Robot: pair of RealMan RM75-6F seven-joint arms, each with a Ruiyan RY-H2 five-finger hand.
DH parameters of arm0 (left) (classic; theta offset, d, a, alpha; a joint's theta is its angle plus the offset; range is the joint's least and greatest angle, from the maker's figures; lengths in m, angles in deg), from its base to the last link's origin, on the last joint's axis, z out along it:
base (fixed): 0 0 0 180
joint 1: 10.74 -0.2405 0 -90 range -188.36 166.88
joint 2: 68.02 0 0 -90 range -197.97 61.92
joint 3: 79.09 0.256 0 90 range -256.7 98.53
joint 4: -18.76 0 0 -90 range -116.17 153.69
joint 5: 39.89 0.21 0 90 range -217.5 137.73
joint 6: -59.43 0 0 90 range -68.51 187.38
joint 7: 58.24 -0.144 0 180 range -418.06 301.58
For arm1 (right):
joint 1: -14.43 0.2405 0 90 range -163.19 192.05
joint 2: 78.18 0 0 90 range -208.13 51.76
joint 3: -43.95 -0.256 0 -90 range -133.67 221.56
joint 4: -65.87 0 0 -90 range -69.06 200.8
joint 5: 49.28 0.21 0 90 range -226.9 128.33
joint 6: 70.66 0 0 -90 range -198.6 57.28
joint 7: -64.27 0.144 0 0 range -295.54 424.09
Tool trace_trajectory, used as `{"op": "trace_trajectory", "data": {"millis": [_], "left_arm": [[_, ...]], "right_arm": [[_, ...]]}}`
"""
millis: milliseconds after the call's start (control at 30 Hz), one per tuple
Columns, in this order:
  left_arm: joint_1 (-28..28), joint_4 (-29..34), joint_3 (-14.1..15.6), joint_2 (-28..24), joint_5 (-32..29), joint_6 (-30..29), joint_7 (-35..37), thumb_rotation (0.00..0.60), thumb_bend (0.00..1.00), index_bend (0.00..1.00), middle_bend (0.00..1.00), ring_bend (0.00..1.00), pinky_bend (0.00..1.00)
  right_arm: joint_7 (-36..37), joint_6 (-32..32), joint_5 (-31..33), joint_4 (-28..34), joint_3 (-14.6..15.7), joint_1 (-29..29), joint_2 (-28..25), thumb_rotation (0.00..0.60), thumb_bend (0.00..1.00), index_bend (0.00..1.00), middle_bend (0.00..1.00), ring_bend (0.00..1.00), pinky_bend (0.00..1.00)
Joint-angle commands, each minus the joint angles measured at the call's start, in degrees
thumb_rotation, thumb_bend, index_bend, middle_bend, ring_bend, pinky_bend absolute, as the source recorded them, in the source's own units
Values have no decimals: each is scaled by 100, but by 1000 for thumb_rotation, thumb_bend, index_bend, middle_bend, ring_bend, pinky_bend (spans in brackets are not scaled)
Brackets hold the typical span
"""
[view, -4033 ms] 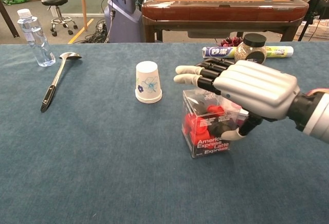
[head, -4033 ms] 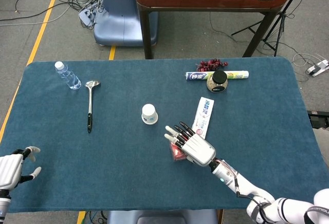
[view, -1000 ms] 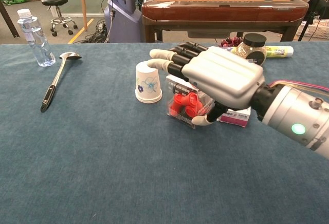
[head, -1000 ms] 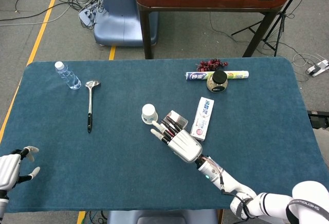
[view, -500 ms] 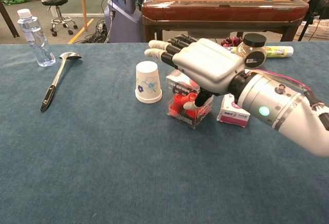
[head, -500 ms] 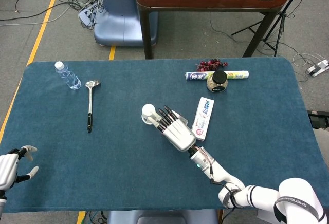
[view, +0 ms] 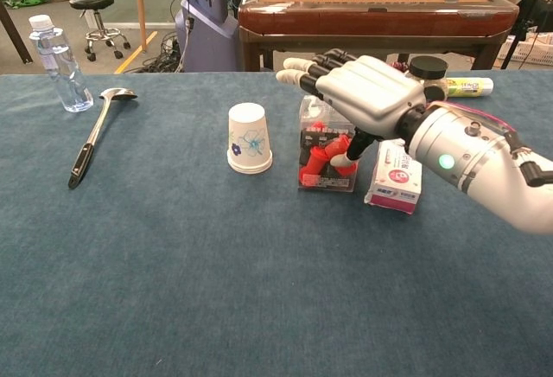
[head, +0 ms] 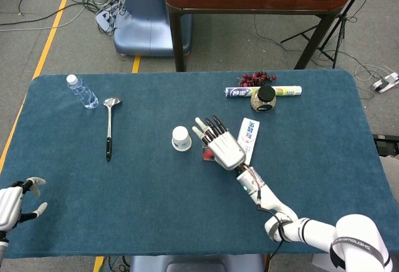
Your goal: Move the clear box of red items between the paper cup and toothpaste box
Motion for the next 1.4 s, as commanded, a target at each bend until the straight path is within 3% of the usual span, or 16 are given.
{"op": "trace_trajectory", "data": {"millis": [33, 333, 767, 1000, 1167, 1400], "left_arm": [[0, 4, 1, -4, -2, 2, 1, 600, 264, 359, 501, 390, 570], [6, 2, 2, -11, -24, 30, 7, 600, 264, 359, 501, 389, 570], [-15, 117, -2, -28, 3, -75, -193, 600, 264, 360, 501, 389, 567], [-89, 220, -7, -34, 231, -396, -418, 600, 264, 361, 500, 377, 474], [-87, 234, 80, -114, 518, -458, -568, 600, 264, 361, 470, 301, 378], [-156, 298, 40, -80, 678, -734, -653, 600, 264, 363, 417, 263, 357]], "right_arm": [[2, 16, 55, -50, -12, 8, -3, 600, 0, 0, 0, 0, 0], [80, -55, 0, 344, 197, -104, -278, 600, 0, 0, 0, 0, 0], [-531, -752, -49, 2777, 762, -1031, -2151, 600, 0, 0, 0, 0, 0], [-948, -1208, 339, 3830, 1204, -1819, -3151, 600, 0, 0, 0, 0, 0], [-991, -1741, 487, 4081, 1392, -2382, -3526, 600, 0, 6, 0, 0, 0], [-436, -2471, 263, 4031, 1626, -3098, -3850, 600, 0, 45, 8, 0, 0]]}}
